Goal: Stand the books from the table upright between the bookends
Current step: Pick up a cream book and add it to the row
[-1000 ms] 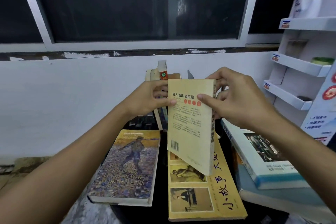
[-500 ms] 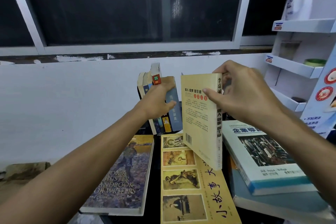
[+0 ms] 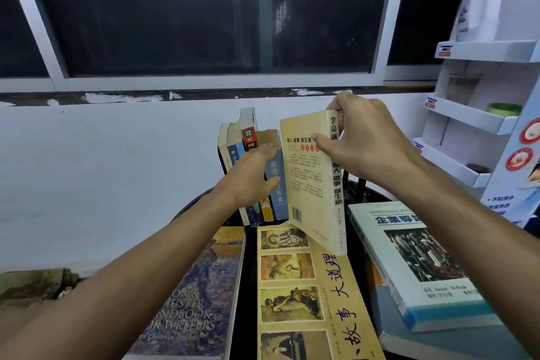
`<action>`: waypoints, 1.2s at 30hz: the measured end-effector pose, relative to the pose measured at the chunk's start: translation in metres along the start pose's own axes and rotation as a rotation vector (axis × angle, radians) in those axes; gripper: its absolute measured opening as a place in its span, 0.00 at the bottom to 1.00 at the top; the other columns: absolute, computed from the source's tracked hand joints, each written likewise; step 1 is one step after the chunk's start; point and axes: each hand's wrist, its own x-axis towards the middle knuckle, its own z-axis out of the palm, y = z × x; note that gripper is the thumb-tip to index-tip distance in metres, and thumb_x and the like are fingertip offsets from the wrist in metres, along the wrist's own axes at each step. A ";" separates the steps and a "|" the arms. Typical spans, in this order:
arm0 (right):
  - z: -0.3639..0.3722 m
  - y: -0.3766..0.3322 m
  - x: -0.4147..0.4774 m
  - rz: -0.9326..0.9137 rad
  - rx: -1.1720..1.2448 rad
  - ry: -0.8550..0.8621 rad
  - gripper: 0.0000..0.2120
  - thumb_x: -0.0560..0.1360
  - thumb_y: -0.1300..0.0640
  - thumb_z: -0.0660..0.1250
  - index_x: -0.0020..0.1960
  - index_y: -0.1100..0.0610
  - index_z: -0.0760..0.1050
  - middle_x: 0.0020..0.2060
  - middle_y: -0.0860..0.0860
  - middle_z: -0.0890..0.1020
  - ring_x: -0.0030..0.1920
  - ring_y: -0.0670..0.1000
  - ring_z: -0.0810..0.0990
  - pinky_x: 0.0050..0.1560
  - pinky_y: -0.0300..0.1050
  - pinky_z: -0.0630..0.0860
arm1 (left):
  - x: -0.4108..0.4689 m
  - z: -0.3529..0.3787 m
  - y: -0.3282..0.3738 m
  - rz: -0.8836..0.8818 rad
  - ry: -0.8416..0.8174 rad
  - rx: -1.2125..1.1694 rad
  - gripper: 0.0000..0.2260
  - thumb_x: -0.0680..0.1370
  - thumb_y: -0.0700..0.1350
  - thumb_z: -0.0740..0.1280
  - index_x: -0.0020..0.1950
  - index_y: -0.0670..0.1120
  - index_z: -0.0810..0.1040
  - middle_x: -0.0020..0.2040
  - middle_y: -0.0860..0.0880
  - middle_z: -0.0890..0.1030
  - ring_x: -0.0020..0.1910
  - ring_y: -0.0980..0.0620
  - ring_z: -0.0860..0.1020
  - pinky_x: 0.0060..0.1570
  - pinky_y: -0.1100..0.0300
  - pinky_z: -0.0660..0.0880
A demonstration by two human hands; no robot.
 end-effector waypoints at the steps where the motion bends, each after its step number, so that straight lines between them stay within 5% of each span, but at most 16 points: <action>1: 0.002 0.000 0.003 0.000 -0.001 -0.002 0.12 0.76 0.52 0.72 0.51 0.56 0.72 0.44 0.49 0.80 0.42 0.47 0.78 0.30 0.36 0.72 | 0.000 0.000 -0.001 0.002 0.003 0.000 0.33 0.80 0.47 0.69 0.81 0.45 0.58 0.81 0.47 0.60 0.80 0.49 0.57 0.78 0.55 0.55; 5: 0.007 0.001 0.013 0.008 -0.028 -0.012 0.13 0.76 0.52 0.72 0.50 0.56 0.70 0.46 0.51 0.81 0.44 0.51 0.81 0.36 0.50 0.82 | -0.001 0.001 -0.002 0.001 0.013 0.003 0.33 0.80 0.47 0.69 0.81 0.45 0.57 0.81 0.48 0.59 0.80 0.50 0.56 0.77 0.57 0.53; 13: 0.014 -0.003 0.031 0.009 -0.029 0.002 0.13 0.76 0.54 0.72 0.49 0.58 0.70 0.45 0.54 0.80 0.43 0.55 0.82 0.37 0.58 0.83 | -0.001 0.002 -0.003 0.000 0.030 -0.017 0.33 0.80 0.47 0.69 0.81 0.46 0.58 0.81 0.48 0.61 0.80 0.50 0.57 0.78 0.56 0.55; 22: 0.033 -0.009 0.041 -0.033 -0.019 0.066 0.10 0.77 0.59 0.69 0.52 0.59 0.69 0.44 0.55 0.79 0.42 0.56 0.79 0.40 0.58 0.81 | -0.003 0.001 -0.001 -0.001 0.030 -0.022 0.32 0.80 0.47 0.68 0.81 0.46 0.58 0.81 0.49 0.60 0.80 0.51 0.56 0.77 0.57 0.54; 27: 0.053 -0.003 0.041 -0.049 0.000 0.130 0.10 0.78 0.57 0.69 0.54 0.58 0.69 0.45 0.53 0.78 0.43 0.54 0.77 0.33 0.46 0.71 | -0.003 0.001 -0.002 -0.001 0.030 -0.010 0.33 0.81 0.47 0.68 0.81 0.46 0.57 0.81 0.49 0.60 0.80 0.51 0.56 0.78 0.57 0.54; 36: 0.110 0.015 0.034 -0.109 0.110 0.191 0.12 0.79 0.58 0.69 0.58 0.61 0.70 0.50 0.59 0.80 0.47 0.56 0.80 0.40 0.49 0.78 | -0.004 0.001 -0.002 0.003 0.041 -0.012 0.32 0.80 0.47 0.69 0.81 0.46 0.58 0.81 0.48 0.60 0.80 0.52 0.56 0.76 0.60 0.53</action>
